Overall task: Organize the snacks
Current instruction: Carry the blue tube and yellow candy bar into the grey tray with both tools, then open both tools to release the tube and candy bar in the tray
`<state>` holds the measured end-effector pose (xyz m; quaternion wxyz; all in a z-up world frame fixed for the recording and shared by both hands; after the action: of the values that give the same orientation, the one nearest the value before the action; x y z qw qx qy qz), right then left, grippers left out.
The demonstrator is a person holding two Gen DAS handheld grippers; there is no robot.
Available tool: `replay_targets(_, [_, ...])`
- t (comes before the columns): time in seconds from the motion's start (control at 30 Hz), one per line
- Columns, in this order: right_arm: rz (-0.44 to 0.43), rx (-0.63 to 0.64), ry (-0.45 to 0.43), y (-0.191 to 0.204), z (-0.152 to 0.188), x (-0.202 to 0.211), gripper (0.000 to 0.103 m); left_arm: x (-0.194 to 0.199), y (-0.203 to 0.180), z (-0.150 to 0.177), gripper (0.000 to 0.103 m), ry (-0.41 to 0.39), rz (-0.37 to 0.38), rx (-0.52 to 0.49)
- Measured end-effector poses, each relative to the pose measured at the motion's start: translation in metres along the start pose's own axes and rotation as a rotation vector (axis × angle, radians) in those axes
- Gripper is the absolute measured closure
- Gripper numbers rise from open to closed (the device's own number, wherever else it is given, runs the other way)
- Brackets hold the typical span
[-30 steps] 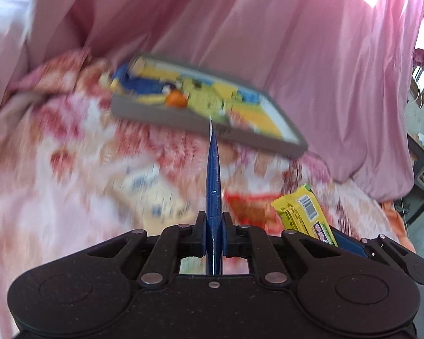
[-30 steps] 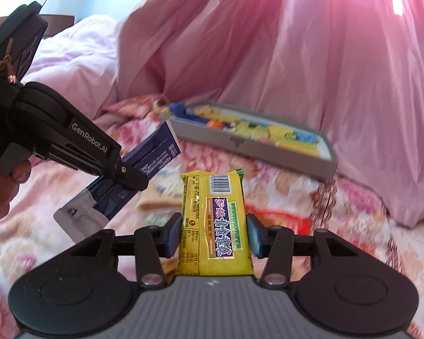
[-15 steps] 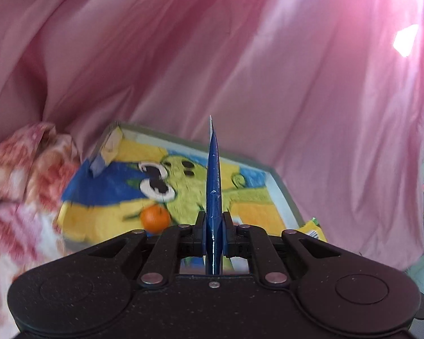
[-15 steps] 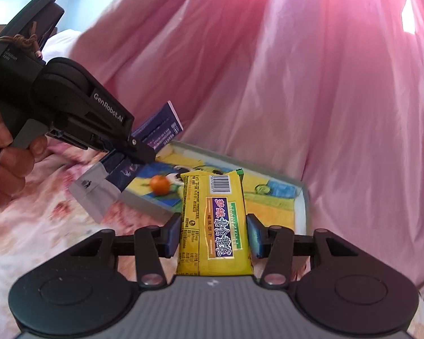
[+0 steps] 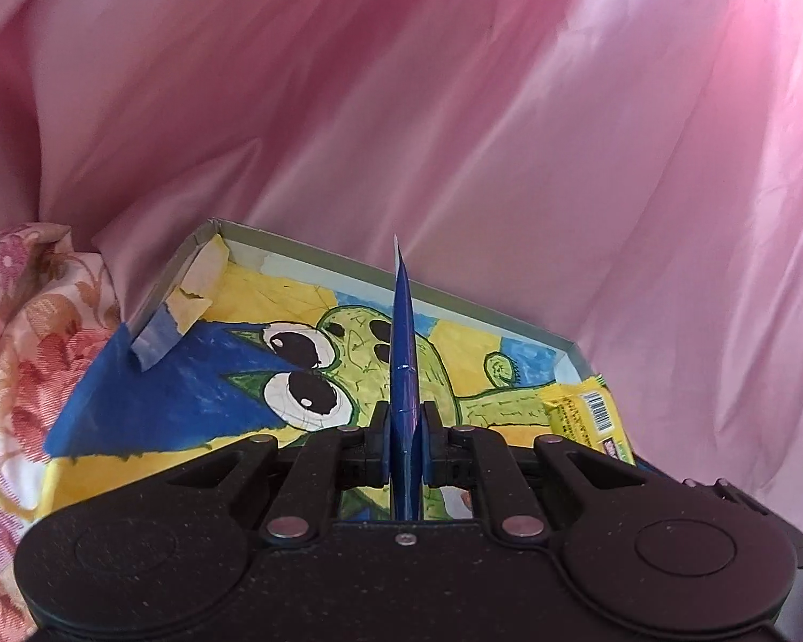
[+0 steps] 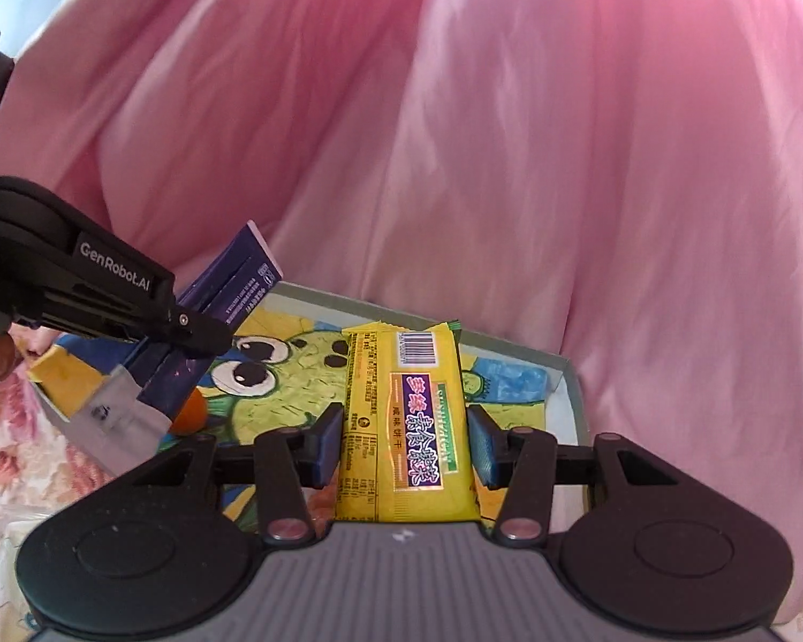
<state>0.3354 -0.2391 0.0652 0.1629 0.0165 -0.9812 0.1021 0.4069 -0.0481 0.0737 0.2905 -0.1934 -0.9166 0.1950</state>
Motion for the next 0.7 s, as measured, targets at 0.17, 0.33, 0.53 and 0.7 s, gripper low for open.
replay_targets(0.17, [-0.005,-0.014,0.034,-0.002,0.010,-0.018,0.050,-0.017,0.004,0.002,0.093,0.027,-0.014,0.001])
replay_targets(0.33, [-0.008,-0.048,0.063,-0.007,0.015,-0.029,0.050,-0.023,0.007,0.008,0.092,0.038,-0.036,0.007])
replay_targets(0.53, [-0.002,-0.060,0.074,-0.011,0.018,-0.034,0.050,-0.025,0.006,0.009,0.076,0.049,-0.059,-0.010])
replay_targets(0.7, [0.006,-0.052,0.048,-0.015,0.009,-0.023,0.042,-0.015,0.002,0.007,0.053,0.022,-0.081,-0.004])
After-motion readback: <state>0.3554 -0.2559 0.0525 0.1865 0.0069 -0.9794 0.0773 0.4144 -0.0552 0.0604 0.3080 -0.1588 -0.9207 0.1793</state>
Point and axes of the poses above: each gripper's, at about its wrist camera, not at the fingertips, and x roughly against the way its jaws point, y to its left, z to its underside, the point moved 1 cm from there along -x, roughly the way its jaws point, and after that the axes turned 7 degrees about z, right-handed, at the moved point
